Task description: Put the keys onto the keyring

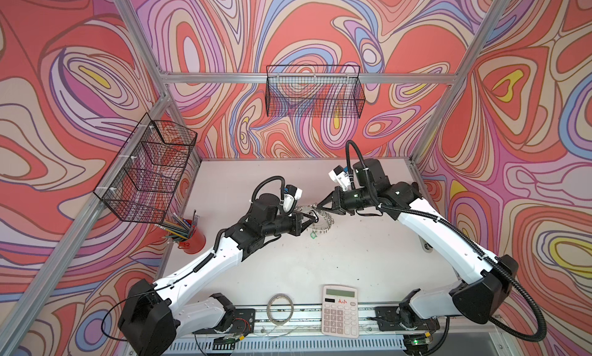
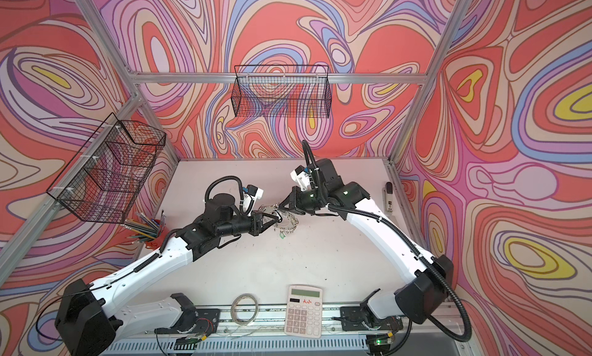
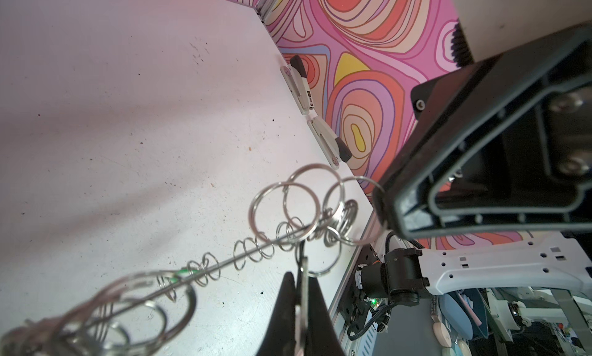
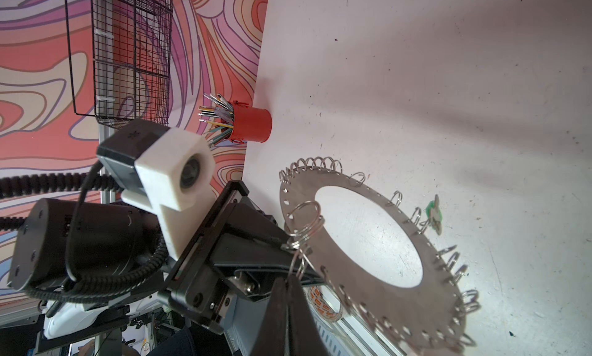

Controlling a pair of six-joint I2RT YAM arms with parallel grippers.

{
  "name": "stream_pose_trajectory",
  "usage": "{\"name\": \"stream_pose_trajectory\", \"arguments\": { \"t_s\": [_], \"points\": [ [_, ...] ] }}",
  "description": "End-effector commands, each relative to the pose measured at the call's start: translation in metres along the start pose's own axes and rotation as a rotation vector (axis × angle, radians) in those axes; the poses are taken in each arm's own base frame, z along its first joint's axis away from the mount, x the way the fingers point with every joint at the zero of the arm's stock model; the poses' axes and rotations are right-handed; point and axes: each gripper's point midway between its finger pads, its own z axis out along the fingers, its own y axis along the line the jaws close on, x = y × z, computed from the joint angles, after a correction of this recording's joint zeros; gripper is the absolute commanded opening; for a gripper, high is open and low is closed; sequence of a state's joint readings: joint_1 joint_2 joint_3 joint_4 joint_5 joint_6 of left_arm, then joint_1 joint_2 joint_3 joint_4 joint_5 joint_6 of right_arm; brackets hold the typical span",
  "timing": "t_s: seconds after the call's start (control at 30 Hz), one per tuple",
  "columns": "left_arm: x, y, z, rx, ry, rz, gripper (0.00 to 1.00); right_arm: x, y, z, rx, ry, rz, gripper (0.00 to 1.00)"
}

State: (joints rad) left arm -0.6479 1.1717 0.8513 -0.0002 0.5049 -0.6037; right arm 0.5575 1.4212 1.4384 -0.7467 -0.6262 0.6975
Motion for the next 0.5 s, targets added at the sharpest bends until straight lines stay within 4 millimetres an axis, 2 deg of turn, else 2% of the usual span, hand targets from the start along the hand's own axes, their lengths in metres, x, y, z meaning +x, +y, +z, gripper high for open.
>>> {"name": "stream_pose_trajectory", "arguments": {
  "t_s": [0.0,0.2,0.23,0.33,0.47],
  "points": [
    [-0.003,0.003,-0.009,-0.019,-0.016,-0.02,0.01,-0.007,0.011,-0.011,-0.038,-0.037,-0.026,0.0],
    [-0.006,-0.002,-0.013,0.007,-0.013,-0.033,0.02,-0.009,0.014,-0.009,-0.05,-0.041,-0.026,0.0],
    [-0.006,-0.003,-0.014,0.017,-0.012,-0.036,0.05,-0.01,0.014,-0.009,-0.052,-0.042,-0.026,0.0],
    [-0.007,-0.008,-0.018,0.041,-0.003,-0.051,0.26,-0.011,0.016,-0.009,-0.058,-0.043,-0.028,0.0],
    [-0.004,-0.014,-0.03,0.054,0.004,-0.07,0.38,-0.012,0.016,-0.008,-0.063,-0.047,-0.025,0.0]
  ]
}}
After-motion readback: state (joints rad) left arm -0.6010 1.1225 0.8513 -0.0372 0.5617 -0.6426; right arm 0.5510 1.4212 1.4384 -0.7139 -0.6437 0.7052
